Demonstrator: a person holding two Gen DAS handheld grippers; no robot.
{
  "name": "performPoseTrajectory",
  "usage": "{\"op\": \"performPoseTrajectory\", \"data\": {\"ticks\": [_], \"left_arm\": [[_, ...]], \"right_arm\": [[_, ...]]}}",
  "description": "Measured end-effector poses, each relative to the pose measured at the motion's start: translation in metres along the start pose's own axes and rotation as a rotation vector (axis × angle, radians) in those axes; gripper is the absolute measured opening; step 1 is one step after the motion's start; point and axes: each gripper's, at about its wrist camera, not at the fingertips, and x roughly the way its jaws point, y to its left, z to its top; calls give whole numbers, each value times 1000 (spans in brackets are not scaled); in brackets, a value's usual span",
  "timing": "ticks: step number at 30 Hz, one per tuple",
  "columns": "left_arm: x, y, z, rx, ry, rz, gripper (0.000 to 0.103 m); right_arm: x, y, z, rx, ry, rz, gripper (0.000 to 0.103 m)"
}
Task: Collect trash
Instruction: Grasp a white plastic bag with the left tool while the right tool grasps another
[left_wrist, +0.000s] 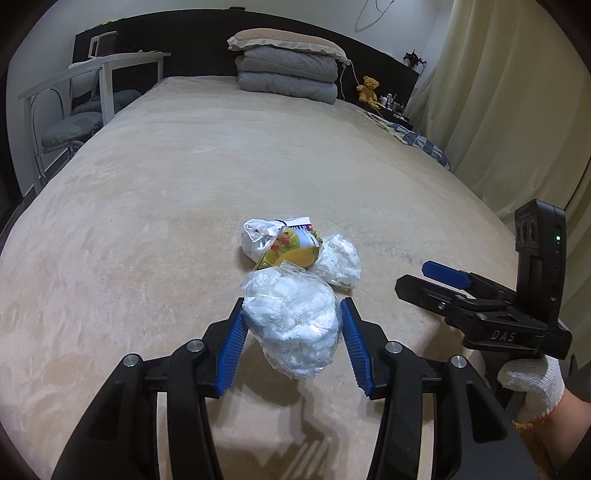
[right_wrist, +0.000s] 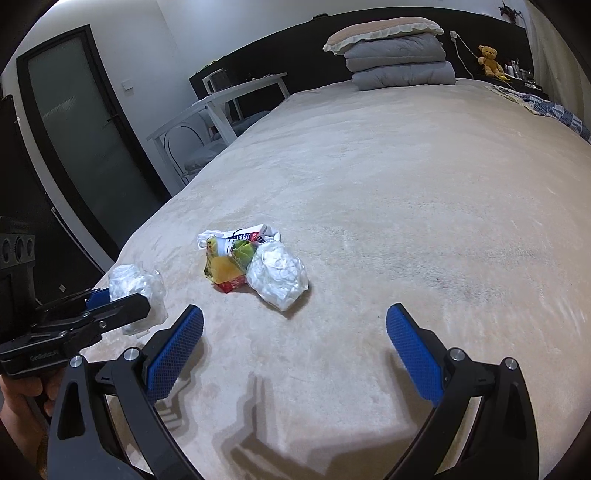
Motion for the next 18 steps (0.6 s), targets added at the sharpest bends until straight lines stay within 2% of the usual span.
{"op": "performPoseTrajectory", "data": {"ticks": [2, 6, 10, 14, 16, 18], "left_arm": [[-3, 1, 0, 13, -8, 24, 48], [-3, 8, -3, 0, -1, 26, 48], [-2, 9, -4, 9, 7, 23, 48], [-2, 9, -5, 11, 8, 18, 48], [-2, 10, -5, 10, 8, 17, 48], [-2, 11, -5, 8, 9, 18, 48]], "right_arm": [[6, 2, 2, -7, -10, -7, 98], [27, 1, 5, 11, 3, -2, 98], [40, 0, 13, 32, 15, 20, 90], [54, 3, 16, 29, 32, 25, 88], [59, 1, 19, 27, 49, 24, 77], [65, 0, 21, 17, 68, 11, 72]]}}
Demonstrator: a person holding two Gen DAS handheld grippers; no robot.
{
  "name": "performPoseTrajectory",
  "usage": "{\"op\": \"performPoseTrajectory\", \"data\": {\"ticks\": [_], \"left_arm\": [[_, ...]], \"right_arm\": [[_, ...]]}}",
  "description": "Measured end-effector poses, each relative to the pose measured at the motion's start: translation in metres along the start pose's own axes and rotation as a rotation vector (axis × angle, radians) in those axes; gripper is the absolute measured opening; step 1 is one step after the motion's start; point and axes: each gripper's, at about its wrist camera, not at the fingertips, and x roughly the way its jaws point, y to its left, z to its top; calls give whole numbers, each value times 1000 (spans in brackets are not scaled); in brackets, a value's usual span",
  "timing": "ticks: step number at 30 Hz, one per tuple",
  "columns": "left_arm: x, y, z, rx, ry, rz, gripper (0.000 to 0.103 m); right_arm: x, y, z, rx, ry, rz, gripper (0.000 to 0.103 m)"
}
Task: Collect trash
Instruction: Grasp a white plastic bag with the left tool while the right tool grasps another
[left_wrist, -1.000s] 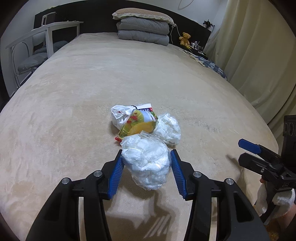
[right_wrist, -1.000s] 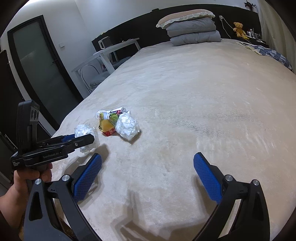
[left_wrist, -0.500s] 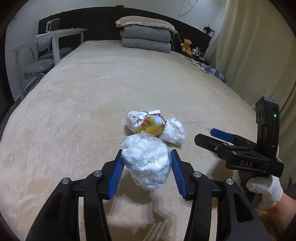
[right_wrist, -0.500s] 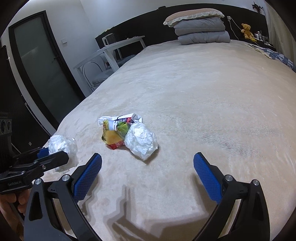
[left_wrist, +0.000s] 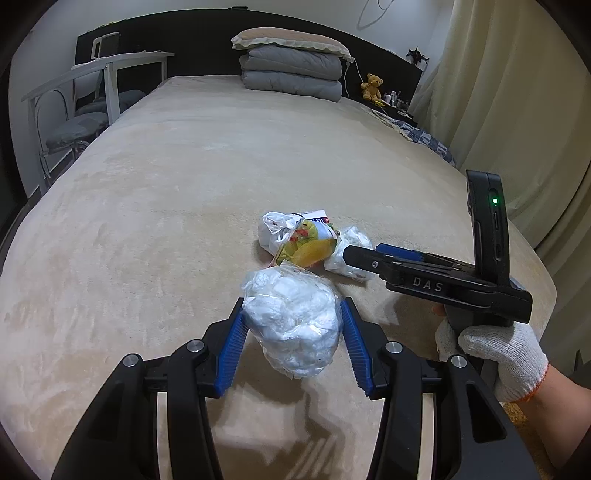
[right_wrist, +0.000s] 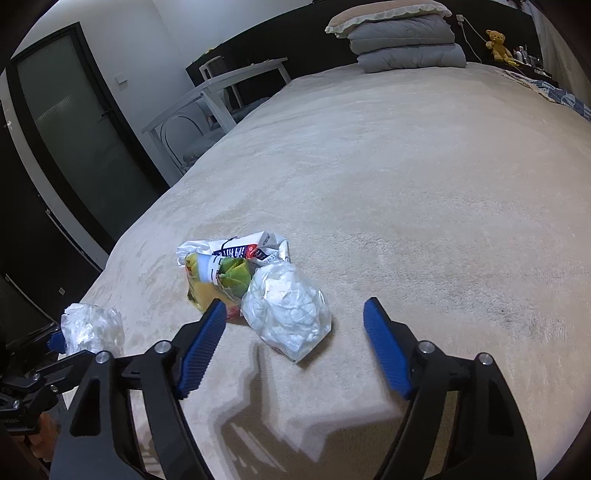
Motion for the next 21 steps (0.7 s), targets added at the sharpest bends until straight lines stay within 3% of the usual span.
{"op": "performPoseTrajectory", "data": {"ticks": [5, 10, 21], "left_arm": [[2, 0, 0, 6, 4, 1, 48], [2, -1, -1, 6, 5, 1, 48], [0, 1, 0, -7, -7, 0, 48]], "right_arm": [[5, -5, 1, 6, 19, 23, 64], [7, -6, 2, -14, 36, 55, 48], [-6, 3, -1, -44, 11, 54, 45]]}}
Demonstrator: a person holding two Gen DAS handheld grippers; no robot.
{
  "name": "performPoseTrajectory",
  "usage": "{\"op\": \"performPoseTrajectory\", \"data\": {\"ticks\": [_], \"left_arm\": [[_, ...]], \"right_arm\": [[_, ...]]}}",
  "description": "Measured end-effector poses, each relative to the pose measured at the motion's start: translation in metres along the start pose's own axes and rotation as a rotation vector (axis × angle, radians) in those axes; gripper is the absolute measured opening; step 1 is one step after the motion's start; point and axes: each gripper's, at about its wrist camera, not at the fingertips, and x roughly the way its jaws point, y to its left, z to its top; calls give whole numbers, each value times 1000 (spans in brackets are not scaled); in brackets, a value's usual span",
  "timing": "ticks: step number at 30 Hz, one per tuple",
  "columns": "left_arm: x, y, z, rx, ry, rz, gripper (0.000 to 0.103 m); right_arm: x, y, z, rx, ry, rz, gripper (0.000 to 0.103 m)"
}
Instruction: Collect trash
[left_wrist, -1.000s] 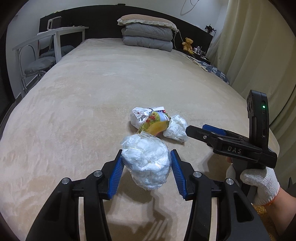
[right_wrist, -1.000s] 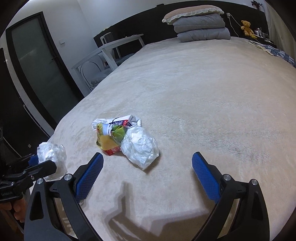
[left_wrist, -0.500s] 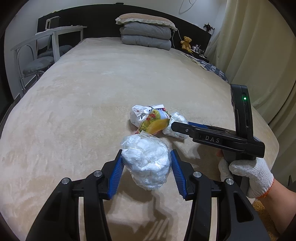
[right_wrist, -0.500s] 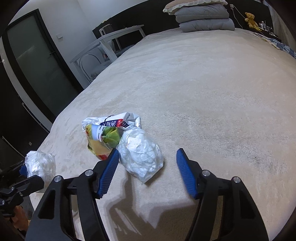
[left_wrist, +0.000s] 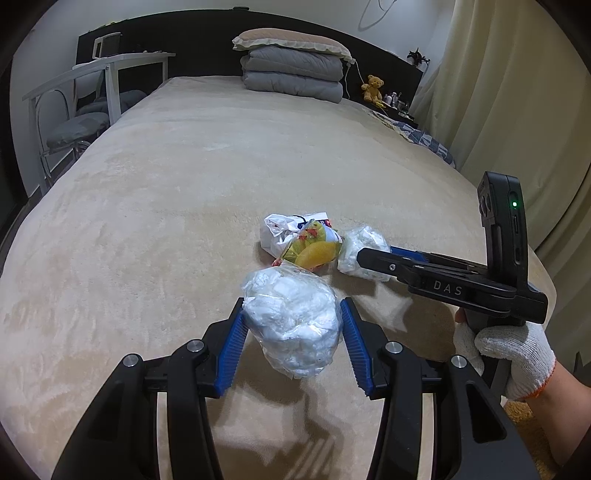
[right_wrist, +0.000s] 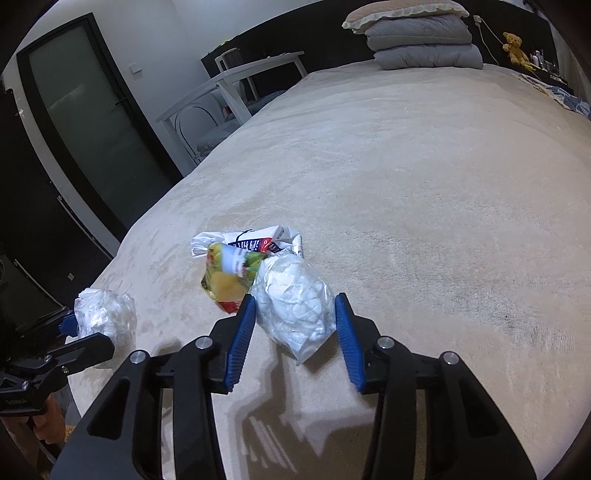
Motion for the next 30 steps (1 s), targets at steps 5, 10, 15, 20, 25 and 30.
{"op": "performPoseTrajectory", "data": {"ticks": [5, 10, 15, 20, 25, 30], "left_arm": [[-4, 0, 0, -9, -8, 0, 48], [-10, -1, -1, -22, -19, -1, 48], [-19, -6, -3, -38, -37, -19, 48], [-29, -21, -11, -23, -53, -26, 48], [-38, -33, -24, -22, -64, -38, 48], [-48, -44, -45, -29, -75, -49, 48]], "right_arm": [[-13, 1, -4, -9, -10, -8, 45], [-29, 3, -12, -14, -25, -19, 45], [-46, 5, -19, -21, -38, -26, 45], [-67, 8, -29, -15, -65, -21, 45], [-90, 11, -42, -7, -97, -21, 45], [-111, 13, -54, 18, -125, -15, 45]]}}
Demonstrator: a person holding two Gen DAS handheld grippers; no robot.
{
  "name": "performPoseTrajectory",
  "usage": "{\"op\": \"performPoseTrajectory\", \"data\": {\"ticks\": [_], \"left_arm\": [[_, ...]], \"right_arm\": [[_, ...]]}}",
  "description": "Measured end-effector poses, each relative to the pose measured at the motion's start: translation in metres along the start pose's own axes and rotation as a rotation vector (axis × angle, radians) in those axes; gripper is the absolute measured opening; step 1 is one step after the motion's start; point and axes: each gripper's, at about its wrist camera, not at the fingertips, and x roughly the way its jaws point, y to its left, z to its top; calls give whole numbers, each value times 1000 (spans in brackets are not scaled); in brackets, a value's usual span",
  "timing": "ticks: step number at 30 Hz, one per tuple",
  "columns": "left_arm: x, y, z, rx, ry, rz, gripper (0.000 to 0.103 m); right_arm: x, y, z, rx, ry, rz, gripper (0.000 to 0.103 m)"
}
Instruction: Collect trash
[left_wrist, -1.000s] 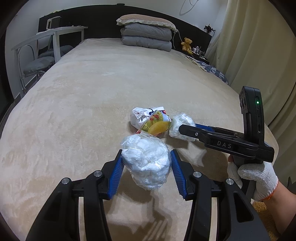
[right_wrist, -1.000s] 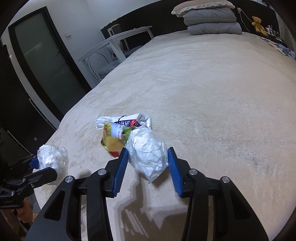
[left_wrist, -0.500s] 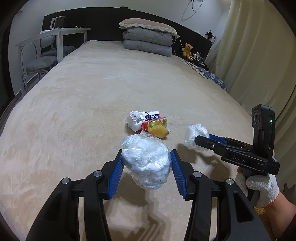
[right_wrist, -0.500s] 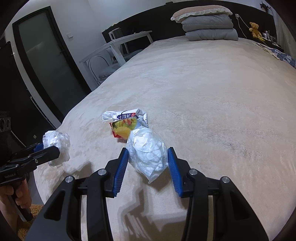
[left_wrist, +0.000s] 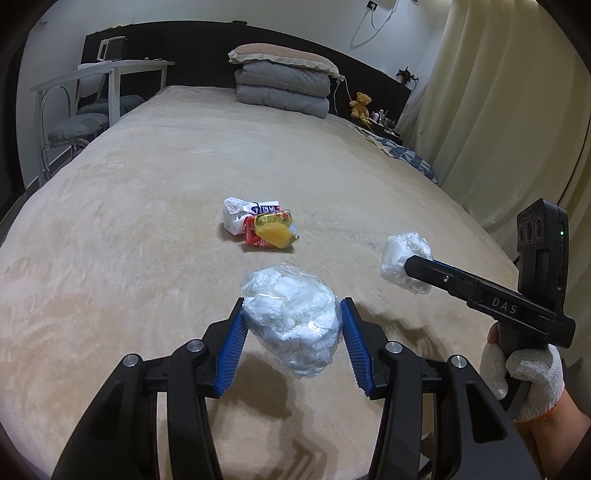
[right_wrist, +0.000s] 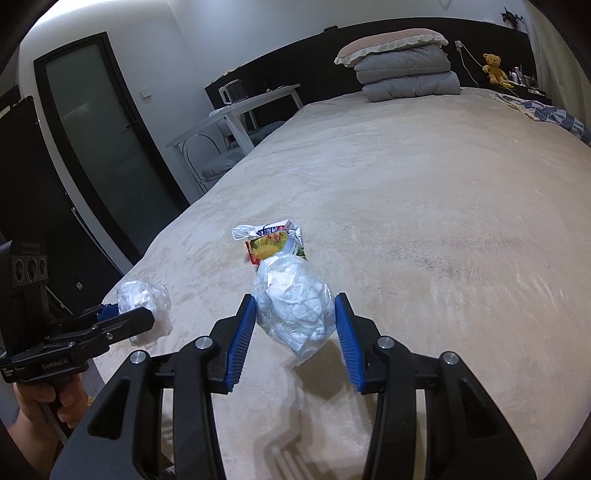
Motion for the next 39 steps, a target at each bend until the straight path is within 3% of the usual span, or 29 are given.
{"op": "performPoseTrajectory", "data": {"ticks": [22, 39], "left_arm": [[-59, -32, -91, -6, -42, -77, 48], [-71, -52, -151, -1, 46, -108, 48]], "right_arm": [[-82, 42, -98, 63, -42, 87, 45], [-107, 52, -157, 124, 11, 104, 45]]}}
